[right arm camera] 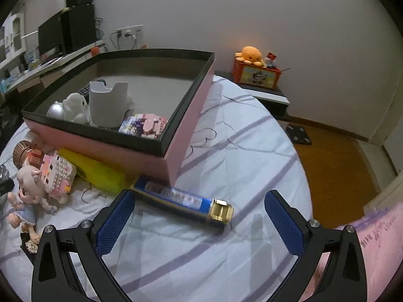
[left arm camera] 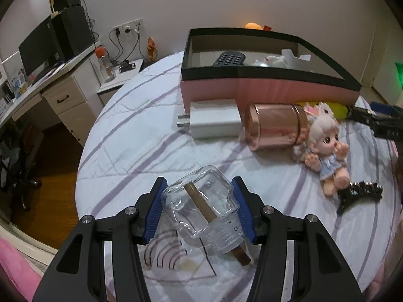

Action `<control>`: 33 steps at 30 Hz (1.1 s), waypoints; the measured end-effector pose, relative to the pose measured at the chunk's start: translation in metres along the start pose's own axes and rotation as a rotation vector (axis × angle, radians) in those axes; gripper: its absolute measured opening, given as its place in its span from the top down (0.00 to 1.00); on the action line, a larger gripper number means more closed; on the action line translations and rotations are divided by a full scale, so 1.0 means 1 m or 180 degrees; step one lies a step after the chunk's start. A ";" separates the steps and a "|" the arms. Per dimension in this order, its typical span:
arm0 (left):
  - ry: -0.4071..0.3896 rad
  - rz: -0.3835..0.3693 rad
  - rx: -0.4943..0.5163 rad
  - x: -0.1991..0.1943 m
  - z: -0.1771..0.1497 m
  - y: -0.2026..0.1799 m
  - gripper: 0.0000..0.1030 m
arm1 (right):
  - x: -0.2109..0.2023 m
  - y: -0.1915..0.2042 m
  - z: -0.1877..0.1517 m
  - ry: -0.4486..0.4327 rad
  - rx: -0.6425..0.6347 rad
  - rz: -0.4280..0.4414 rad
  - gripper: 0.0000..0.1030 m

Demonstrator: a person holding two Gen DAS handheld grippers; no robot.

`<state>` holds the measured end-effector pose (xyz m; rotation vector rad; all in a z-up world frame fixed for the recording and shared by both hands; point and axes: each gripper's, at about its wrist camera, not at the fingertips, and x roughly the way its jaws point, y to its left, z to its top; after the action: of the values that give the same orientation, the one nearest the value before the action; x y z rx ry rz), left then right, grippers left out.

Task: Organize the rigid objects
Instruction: 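Grasp the blue battery box with the right tool while the left tool holds the glass bottle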

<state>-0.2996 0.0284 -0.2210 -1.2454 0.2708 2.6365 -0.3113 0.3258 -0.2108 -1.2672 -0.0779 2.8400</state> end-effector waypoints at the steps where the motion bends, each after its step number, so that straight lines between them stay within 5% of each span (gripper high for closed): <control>1: -0.0002 0.0012 0.0010 -0.002 -0.001 -0.001 0.48 | 0.002 -0.001 0.001 0.0001 -0.0015 0.0086 0.00; 4: 0.0000 -0.0027 0.0018 -0.005 -0.003 -0.003 0.48 | 0.003 -0.001 -0.002 0.0067 0.0004 0.0264 0.00; 9: 0.0008 -0.0041 0.0012 -0.007 -0.007 -0.003 0.48 | -0.008 0.008 -0.017 0.0126 0.0071 0.0566 0.25; 17: 0.0010 -0.0042 0.0011 -0.011 -0.011 -0.002 0.48 | -0.040 0.036 -0.039 0.0213 -0.0167 0.0803 0.34; 23: 0.0011 -0.0047 -0.0017 -0.009 -0.010 -0.003 0.47 | -0.039 0.035 -0.031 0.0047 -0.0152 0.0356 0.34; 25: 0.0018 -0.0059 -0.0032 -0.008 -0.010 -0.002 0.47 | -0.027 0.033 -0.027 0.0062 -0.0127 0.0326 0.41; 27: 0.0010 -0.0082 -0.0050 -0.007 -0.011 -0.001 0.47 | -0.018 0.036 -0.023 0.0092 -0.0151 0.0416 0.68; 33: -0.0005 -0.0153 -0.0124 -0.003 -0.013 0.004 0.46 | -0.005 0.041 -0.016 0.0156 -0.0224 0.0507 0.73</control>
<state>-0.2894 0.0215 -0.2262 -1.2458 0.1875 2.6139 -0.2961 0.2847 -0.2200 -1.4171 -0.0798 2.9611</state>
